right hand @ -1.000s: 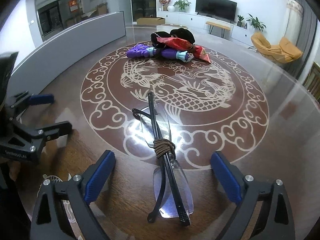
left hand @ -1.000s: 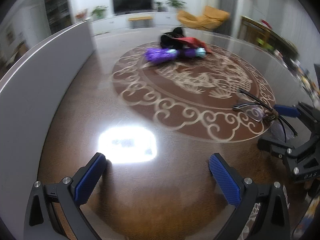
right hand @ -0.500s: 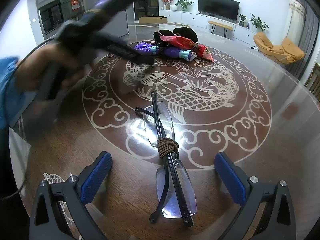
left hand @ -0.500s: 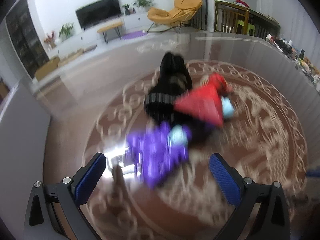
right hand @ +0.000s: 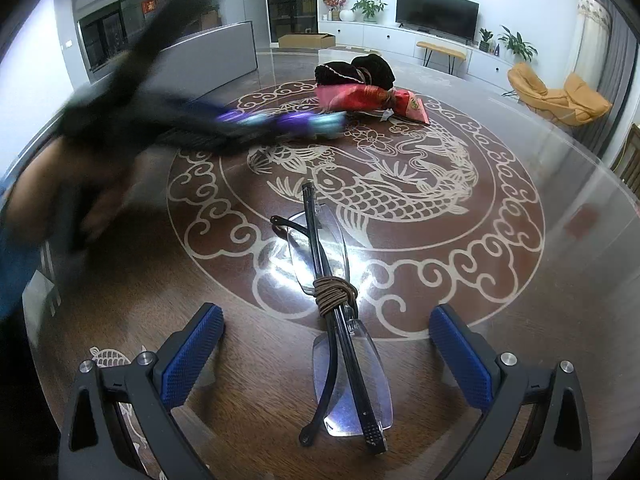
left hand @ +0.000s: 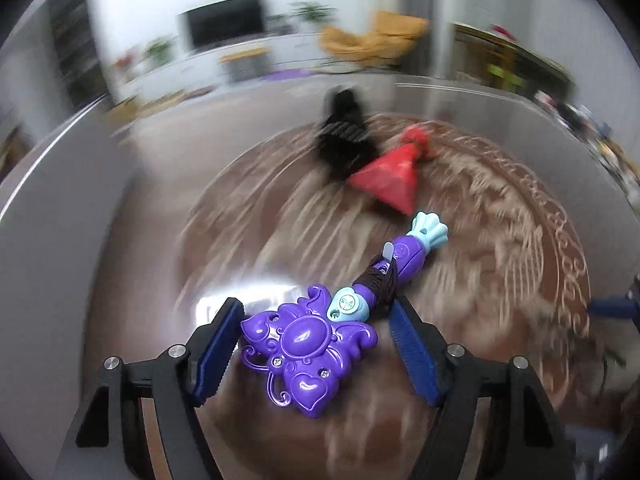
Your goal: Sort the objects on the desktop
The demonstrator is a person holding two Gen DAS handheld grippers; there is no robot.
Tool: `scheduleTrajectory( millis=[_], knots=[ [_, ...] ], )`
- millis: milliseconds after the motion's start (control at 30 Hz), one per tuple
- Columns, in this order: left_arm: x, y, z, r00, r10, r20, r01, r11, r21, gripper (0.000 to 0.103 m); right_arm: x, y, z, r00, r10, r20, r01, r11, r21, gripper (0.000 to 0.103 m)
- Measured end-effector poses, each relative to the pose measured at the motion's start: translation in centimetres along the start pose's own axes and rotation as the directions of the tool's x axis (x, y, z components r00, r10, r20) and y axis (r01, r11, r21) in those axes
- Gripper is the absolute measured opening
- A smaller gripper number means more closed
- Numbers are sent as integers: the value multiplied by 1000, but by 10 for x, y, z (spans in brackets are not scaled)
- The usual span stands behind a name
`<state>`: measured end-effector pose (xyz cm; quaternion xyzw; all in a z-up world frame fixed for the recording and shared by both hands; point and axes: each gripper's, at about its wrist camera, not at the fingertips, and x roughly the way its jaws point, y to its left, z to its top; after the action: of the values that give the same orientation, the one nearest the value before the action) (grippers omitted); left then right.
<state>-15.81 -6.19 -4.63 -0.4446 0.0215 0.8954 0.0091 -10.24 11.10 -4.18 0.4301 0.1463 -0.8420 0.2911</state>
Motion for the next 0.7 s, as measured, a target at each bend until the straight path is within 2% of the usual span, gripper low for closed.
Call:
scheduleTrajectory(
  millis=[100, 167, 267, 333, 400, 700],
  knots=[
    [-34, 12, -47, 996, 85, -10, -86, 987, -135, 76, 0, 2, 0, 1000, -9, -4, 9, 1000, -7, 103],
    [-48, 15, -69, 995, 95, -7, -95, 979, -182, 87, 0, 2, 0, 1000, -11, -4, 11, 1000, -8, 103],
    [-49, 8, -76, 998, 62, -31, -65, 990, -121, 102, 0, 2, 0, 1000, -11, -4, 11, 1000, -9, 103],
    [-48, 4, -74, 999, 29, -34, -31, 996, -81, 103, 0, 2, 0, 1000, -11, -4, 11, 1000, -9, 103],
    [-45, 5, -70, 999, 17, -34, -20, 997, -79, 103, 0, 2, 0, 1000, -11, -4, 11, 1000, -9, 103],
    [-45, 5, -70, 999, 17, -29, -19, 996, -82, 103, 0, 2, 0, 1000, -11, -4, 11, 1000, -9, 103]
  ],
)
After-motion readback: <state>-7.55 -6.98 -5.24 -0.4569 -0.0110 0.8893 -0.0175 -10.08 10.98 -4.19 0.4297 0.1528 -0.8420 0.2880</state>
